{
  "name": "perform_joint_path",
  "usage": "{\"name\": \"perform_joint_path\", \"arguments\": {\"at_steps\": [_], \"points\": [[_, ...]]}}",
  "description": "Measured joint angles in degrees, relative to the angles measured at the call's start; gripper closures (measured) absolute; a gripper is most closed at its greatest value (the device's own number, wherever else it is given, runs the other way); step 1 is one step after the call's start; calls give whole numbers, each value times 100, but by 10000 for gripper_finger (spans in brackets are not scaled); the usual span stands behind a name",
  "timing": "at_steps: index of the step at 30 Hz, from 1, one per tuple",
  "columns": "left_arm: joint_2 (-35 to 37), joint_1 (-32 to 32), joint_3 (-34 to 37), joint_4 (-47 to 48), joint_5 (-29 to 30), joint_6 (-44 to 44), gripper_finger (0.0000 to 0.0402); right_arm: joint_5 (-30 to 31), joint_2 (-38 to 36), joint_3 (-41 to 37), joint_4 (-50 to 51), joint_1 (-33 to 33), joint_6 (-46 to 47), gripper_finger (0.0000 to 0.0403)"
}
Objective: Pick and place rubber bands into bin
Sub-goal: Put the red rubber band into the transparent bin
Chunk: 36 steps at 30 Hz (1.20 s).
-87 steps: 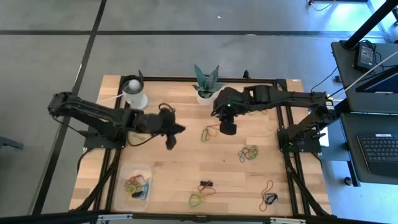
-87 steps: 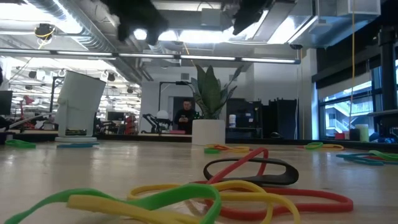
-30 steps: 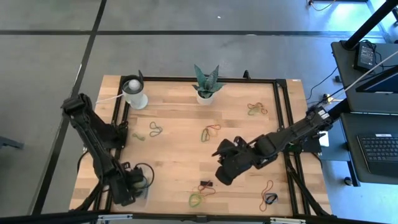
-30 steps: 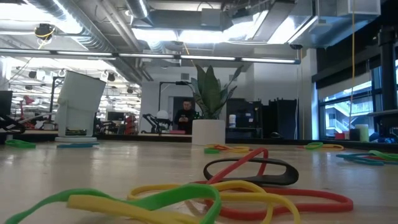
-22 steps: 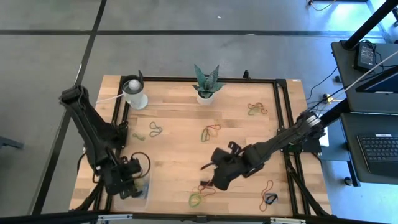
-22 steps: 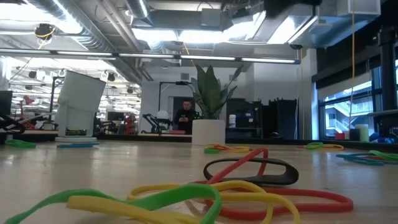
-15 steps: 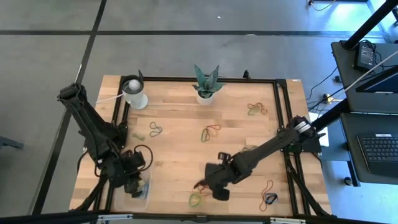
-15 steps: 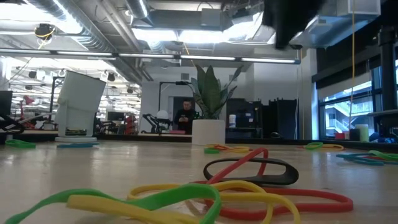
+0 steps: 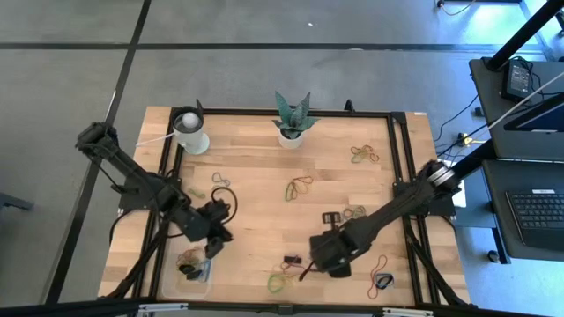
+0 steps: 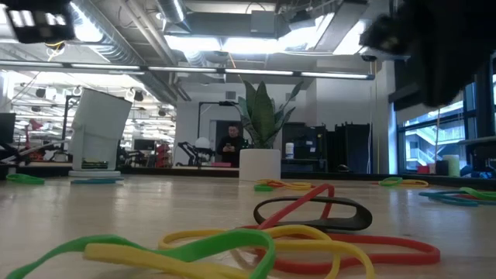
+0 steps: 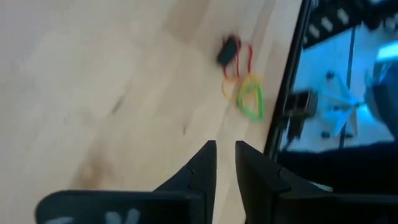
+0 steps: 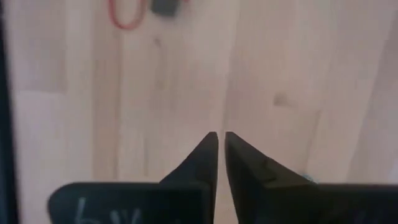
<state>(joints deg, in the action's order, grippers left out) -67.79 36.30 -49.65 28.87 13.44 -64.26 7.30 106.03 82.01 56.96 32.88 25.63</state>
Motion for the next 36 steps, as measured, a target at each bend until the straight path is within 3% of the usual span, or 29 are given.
{"name": "perform_joint_path", "arguments": {"at_steps": [4, 8, 12, 17, 21, 26, 36], "points": [[-13, -315, -1, -240, 136, 224, 362, -171, -1215, -1693, -1116, 9, 435, 396], [-13, -662, -2, -236, 258, 729, 372, -182, -2466, -3077, -1810, 66, 703, 392], [-13, -979, 0, -234, 268, 2057, 375, -161, -3350, -4005, -2483, 19, 210, 374], [-13, -1249, -1, -236, 324, 2991, 375, -91, -3690, -4683, -4072, -149, -900, 364], [-13, -1338, 0, -214, 406, 3111, 375, -84, -3540, -4724, -4911, -238, -1527, 363], [-13, -1369, 1, -211, 407, 3491, 375, -86, -3026, -4229, -5085, -367, -2114, 363], [-13, -1354, 1, -207, 371, 3441, 375, -91, -1060, -2557, -4963, -444, -2287, 363]]}}
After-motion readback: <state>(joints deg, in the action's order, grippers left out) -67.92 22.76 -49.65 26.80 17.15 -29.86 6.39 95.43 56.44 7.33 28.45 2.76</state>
